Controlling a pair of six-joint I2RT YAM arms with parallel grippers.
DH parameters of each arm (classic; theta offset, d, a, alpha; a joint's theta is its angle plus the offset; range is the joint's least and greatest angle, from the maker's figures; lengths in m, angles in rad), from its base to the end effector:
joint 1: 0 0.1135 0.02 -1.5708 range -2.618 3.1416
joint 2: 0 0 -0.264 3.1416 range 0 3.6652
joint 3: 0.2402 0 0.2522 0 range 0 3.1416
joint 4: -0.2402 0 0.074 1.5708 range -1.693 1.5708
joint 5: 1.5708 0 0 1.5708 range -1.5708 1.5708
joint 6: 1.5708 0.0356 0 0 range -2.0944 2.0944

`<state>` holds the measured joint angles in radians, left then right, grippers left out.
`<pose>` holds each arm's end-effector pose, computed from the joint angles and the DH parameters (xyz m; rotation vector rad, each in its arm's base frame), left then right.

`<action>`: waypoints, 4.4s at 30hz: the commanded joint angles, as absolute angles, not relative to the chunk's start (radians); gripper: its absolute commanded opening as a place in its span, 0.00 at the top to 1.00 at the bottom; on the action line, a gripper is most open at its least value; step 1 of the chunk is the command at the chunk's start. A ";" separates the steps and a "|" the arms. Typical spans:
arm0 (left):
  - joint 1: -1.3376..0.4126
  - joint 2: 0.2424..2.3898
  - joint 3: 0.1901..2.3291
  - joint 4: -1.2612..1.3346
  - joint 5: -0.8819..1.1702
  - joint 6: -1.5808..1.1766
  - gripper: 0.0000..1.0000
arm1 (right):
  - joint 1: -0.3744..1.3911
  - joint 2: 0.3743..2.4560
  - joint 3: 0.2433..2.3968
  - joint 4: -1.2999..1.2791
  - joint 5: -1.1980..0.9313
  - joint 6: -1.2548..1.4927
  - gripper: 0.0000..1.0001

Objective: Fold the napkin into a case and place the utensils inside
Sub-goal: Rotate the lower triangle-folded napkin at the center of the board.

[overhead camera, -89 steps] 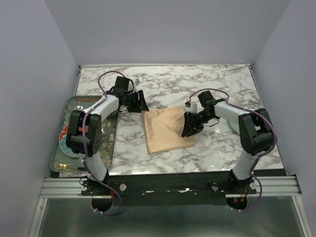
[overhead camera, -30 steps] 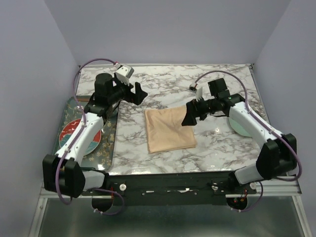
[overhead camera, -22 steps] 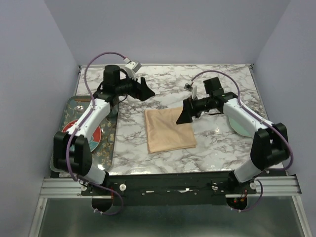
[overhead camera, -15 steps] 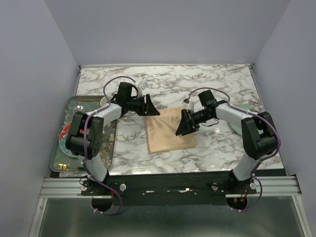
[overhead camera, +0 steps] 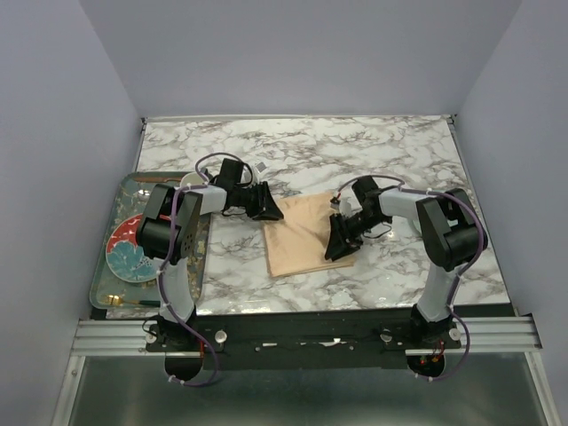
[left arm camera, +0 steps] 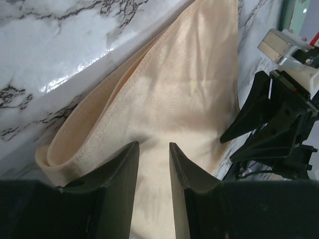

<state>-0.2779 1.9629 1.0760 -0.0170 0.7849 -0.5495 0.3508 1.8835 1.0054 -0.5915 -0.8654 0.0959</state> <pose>0.3619 -0.1294 0.1276 0.0169 2.5603 -1.3135 0.2852 0.1332 0.1179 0.4155 -2.7339 -1.2762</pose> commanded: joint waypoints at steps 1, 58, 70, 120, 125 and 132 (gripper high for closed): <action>-0.276 1.916 1.032 -0.170 0.696 -0.465 0.59 | 0.342 1.919 1.106 -0.738 -0.631 -0.033 0.53; -0.426 1.686 1.363 -0.477 0.610 0.257 0.38 | 0.084 1.879 1.283 -0.792 -0.683 0.041 0.50; -0.776 1.911 1.488 -0.301 0.295 -0.094 0.50 | 0.084 1.917 1.206 -0.608 -0.627 0.195 0.70; -0.942 2.080 1.494 -0.278 0.127 -0.202 0.67 | 0.084 1.927 1.181 -0.572 -0.609 0.236 0.71; -0.946 2.074 1.493 -0.267 0.121 -0.203 0.61 | 0.086 1.940 1.187 -0.572 -0.604 0.235 0.75; -0.950 2.079 1.491 -0.275 0.121 -0.202 0.65 | 0.086 1.968 1.195 -0.572 -0.598 0.232 0.78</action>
<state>-0.9390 2.0834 1.4811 -0.2859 0.1417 -0.1959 0.0868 1.9385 1.1862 -0.5842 -0.6205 0.2356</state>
